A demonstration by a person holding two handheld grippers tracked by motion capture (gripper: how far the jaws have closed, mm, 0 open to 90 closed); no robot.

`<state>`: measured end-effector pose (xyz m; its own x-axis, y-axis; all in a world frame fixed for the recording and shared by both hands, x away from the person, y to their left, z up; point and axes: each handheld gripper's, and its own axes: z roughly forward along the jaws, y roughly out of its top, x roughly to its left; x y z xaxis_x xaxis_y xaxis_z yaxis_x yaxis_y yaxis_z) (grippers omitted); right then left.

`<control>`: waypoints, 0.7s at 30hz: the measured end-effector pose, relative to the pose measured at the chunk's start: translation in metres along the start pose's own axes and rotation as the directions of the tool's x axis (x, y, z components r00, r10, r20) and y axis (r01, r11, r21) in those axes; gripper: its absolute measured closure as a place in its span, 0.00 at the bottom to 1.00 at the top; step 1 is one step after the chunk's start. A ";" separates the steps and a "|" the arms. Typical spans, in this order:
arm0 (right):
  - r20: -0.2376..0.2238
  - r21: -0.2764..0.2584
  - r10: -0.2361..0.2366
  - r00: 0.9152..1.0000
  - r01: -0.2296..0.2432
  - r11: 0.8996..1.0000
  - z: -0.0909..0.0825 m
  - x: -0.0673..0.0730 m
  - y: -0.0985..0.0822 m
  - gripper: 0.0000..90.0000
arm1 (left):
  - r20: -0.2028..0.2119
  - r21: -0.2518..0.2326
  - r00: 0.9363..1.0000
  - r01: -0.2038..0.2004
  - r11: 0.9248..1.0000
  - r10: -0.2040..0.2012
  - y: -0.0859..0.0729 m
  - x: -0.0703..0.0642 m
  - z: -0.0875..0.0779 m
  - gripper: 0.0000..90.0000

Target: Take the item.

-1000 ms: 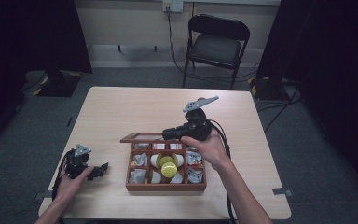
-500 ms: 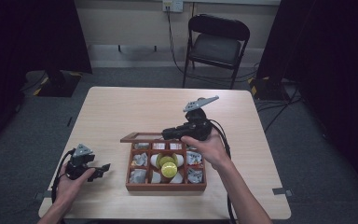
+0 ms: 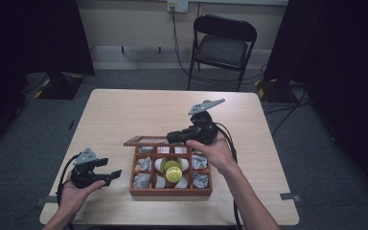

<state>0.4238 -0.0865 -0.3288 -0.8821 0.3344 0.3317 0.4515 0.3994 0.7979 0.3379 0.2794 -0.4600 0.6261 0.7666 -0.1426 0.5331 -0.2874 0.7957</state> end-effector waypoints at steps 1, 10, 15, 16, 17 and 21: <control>0.000 0.000 0.000 1.000 0.000 1.000 0.000 0.000 0.000 0.91 | 0.011 -0.001 1.000 0.004 1.000 -0.004 0.001 -0.002 0.000 0.27; 0.001 0.000 0.000 1.000 0.000 1.000 0.000 -0.001 0.001 0.91 | 0.109 -0.044 0.993 -0.051 0.998 0.056 0.013 -0.026 -0.002 0.33; 0.001 0.000 -0.003 1.000 0.003 1.000 0.000 -0.001 0.002 0.91 | 0.130 -0.036 0.987 -0.094 0.995 0.098 0.020 -0.043 0.006 0.30; 0.000 0.000 -0.003 1.000 0.003 1.000 0.000 -0.001 0.002 0.91 | 0.134 -0.039 0.985 -0.106 0.994 0.110 0.021 -0.046 0.007 0.31; 0.001 0.000 -0.003 1.000 0.003 1.000 0.000 -0.001 0.002 0.91 | 0.144 -0.037 0.982 -0.114 0.993 0.118 0.022 -0.048 0.008 0.31; 0.000 -0.001 -0.003 1.000 0.003 1.000 -0.001 -0.001 0.002 0.91 | 0.190 -0.040 0.971 -0.142 0.989 0.147 0.026 -0.059 0.013 0.31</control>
<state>0.4259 -0.0867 -0.3272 -0.8836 0.3330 0.3292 0.4484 0.3993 0.7997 0.3222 0.2192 -0.4381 0.7943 0.5928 -0.1333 0.4159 -0.3704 0.8305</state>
